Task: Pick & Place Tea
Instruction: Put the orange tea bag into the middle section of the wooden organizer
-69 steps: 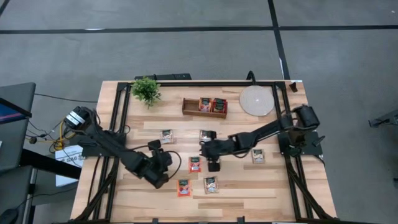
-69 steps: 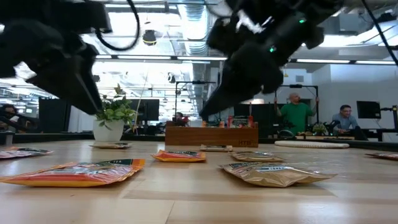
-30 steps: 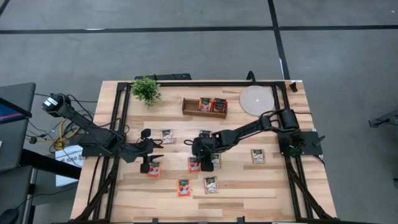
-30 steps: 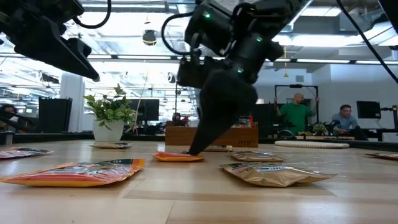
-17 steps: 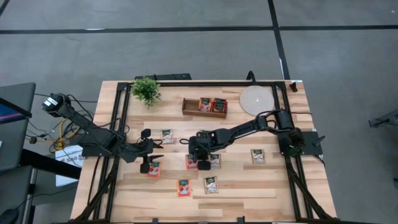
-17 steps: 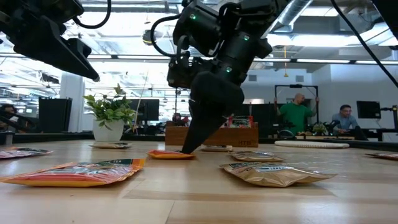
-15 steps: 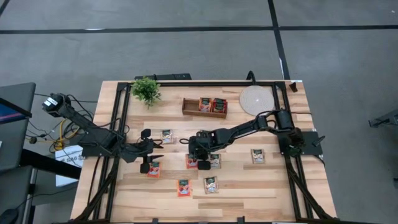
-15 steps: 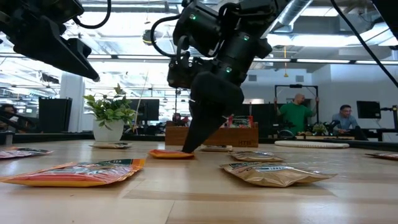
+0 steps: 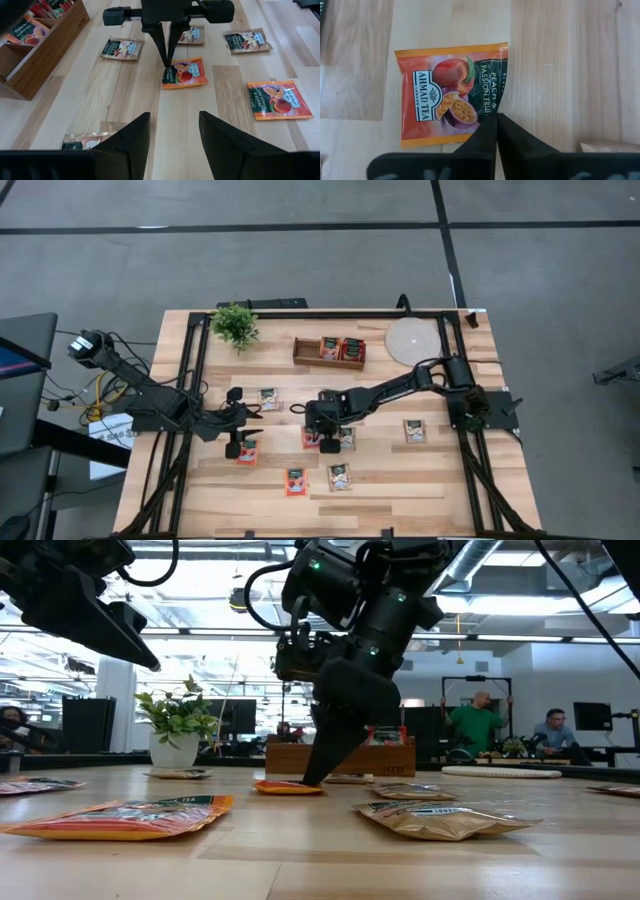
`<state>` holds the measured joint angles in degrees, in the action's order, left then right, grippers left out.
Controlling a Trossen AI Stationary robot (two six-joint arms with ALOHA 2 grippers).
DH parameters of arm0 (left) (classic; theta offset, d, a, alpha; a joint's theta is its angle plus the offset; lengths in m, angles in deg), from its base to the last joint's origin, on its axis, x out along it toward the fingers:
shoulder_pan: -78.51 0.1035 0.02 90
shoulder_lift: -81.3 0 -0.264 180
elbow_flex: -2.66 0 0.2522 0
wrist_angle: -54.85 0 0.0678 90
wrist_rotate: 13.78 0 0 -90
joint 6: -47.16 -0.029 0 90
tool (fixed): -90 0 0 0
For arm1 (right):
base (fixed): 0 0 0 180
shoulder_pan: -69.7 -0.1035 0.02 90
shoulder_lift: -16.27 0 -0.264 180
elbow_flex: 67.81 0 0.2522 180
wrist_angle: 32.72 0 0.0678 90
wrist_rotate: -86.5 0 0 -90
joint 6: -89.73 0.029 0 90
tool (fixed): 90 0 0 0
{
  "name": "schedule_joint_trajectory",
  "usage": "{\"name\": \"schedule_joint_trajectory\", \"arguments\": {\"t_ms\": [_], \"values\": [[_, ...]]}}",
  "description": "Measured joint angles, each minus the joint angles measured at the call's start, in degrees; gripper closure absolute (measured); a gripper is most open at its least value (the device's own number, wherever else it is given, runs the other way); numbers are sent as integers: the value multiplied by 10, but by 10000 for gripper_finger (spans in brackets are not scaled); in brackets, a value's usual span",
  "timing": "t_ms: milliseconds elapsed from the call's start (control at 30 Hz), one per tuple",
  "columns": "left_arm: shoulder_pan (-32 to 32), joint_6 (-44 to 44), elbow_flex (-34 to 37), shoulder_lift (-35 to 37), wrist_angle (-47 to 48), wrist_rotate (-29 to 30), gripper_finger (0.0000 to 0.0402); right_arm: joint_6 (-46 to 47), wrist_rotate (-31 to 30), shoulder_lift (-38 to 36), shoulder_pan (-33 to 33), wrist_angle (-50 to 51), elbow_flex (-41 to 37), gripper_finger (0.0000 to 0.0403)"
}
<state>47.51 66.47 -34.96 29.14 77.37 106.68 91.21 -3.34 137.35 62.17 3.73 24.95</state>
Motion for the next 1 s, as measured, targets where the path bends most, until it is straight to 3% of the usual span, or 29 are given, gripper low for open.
{"name": "schedule_joint_trajectory", "arguments": {"t_ms": [233, 533, 800, 1000], "values": [[0, 0, 0, 0, -2, 0, 240, -19, -16, 4, -5, 45, 39, 402], [0, 0, 0, 0, -2, 0, 240, -54, -152, 2, -30, 103, 93, 402], [0, 7, 0, 0, -2, -9, 240, -73, -320, 1, -30, 184, 126, 403], [0, 7, 0, 0, -1, -13, 240, -95, -399, -20, -19, 210, 137, 403]]}}
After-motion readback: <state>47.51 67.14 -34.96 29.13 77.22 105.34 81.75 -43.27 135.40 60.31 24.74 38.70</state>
